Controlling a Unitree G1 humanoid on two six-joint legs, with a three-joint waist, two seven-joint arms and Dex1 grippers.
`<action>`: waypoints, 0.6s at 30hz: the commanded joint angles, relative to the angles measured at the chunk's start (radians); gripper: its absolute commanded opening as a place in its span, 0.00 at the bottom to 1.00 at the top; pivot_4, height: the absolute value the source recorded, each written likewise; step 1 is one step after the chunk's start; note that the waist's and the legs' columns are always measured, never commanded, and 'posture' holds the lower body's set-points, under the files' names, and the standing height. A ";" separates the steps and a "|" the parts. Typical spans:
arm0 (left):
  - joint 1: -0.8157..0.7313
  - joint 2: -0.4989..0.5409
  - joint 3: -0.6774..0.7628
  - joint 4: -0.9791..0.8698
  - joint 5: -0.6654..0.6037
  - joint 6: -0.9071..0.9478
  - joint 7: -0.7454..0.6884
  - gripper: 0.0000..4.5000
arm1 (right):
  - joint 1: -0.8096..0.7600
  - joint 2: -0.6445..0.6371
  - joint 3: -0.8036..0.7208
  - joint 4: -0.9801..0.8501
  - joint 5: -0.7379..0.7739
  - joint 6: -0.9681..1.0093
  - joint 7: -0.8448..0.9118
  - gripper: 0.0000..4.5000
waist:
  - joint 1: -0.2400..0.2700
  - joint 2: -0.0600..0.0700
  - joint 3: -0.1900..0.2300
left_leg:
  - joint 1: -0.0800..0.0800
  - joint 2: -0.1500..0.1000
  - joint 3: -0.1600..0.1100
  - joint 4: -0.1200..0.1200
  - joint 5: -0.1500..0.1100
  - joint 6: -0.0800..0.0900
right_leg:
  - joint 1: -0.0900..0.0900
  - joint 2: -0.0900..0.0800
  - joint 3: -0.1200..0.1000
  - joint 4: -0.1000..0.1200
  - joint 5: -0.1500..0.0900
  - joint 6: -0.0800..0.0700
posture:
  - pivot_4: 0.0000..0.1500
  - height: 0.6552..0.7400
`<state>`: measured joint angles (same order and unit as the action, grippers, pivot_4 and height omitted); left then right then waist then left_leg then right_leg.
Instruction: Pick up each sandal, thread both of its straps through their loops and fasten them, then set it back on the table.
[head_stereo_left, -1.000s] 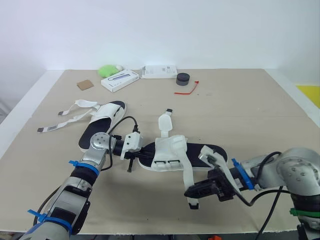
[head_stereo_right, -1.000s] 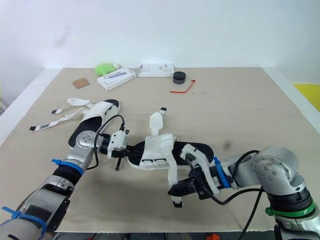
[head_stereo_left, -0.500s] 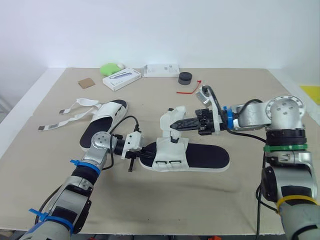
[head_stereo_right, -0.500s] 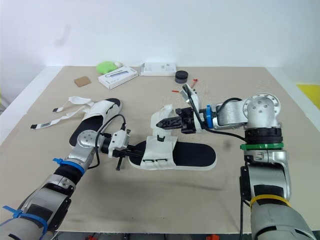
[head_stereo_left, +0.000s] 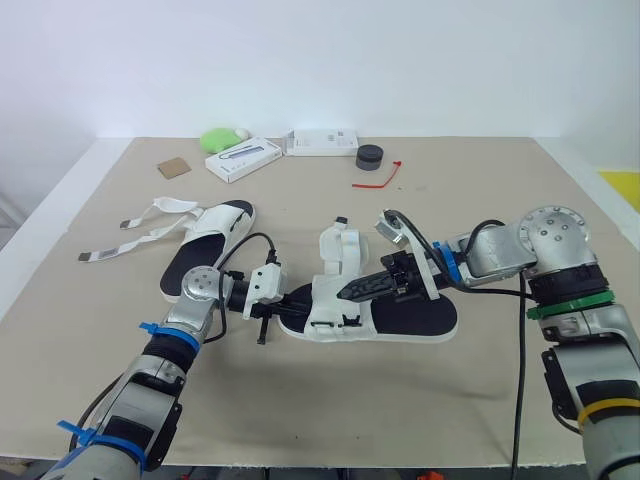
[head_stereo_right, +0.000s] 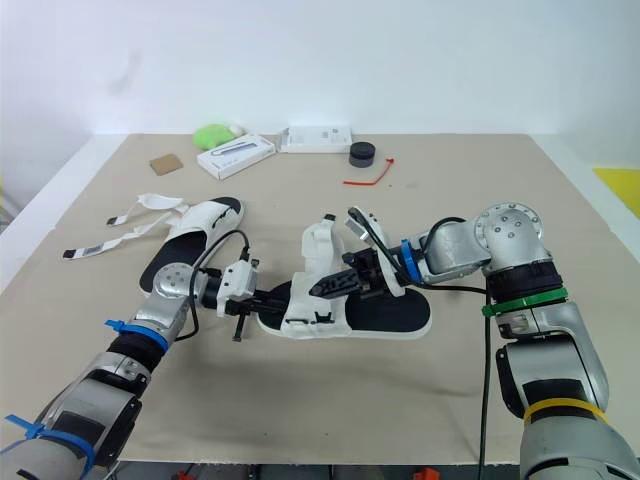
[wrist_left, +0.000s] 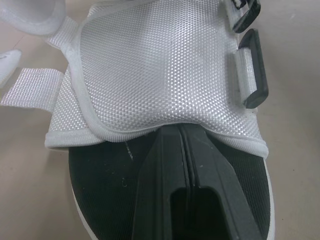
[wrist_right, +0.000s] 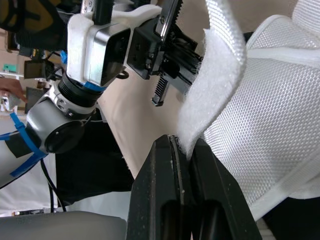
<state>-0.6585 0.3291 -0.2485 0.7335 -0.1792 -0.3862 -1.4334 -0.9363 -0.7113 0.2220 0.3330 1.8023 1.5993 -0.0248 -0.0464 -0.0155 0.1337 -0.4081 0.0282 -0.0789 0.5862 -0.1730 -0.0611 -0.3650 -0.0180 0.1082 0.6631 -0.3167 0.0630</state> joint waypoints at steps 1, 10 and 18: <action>0.098 0.020 -0.078 0.116 0.118 0.055 0.013 0.00 | 0.007 -0.021 0.010 -0.016 0.020 -0.004 -0.034 0.00 | 0.000 0.000 0.000 | 0.000 0.000 0.000 0.000 0.000 0.000 | 0.000 0.000 0.000 0.000 0.000 0.000 | 1.00 1.00; 0.094 0.018 -0.079 0.118 0.116 0.057 0.011 0.00 | 0.024 0.013 0.001 -0.036 -0.067 -0.012 -0.062 0.00 | 0.000 0.000 0.000 | 0.000 0.000 0.000 0.000 0.000 0.000 | 0.000 0.000 0.000 0.000 0.000 0.000 | 1.00 1.00; 0.090 0.019 -0.074 0.121 0.113 0.055 0.013 0.00 | 0.066 0.004 -0.017 -0.222 -0.058 -0.003 0.053 0.00 | 0.001 0.001 0.000 | 0.000 0.000 -0.001 0.000 0.000 0.000 | 0.000 0.000 -0.001 0.000 -0.001 -0.001 | 1.00 1.00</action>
<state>-0.6568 0.3280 -0.2481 0.7335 -0.1818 -0.3862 -1.4325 -0.8791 -0.7086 0.2148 0.1685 1.7305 1.5791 -0.0088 -0.0457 -0.0149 0.1333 -0.4084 0.0283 -0.0801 0.5859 -0.1732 -0.0607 -0.3654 -0.0181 0.1072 0.6631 -0.3173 0.0623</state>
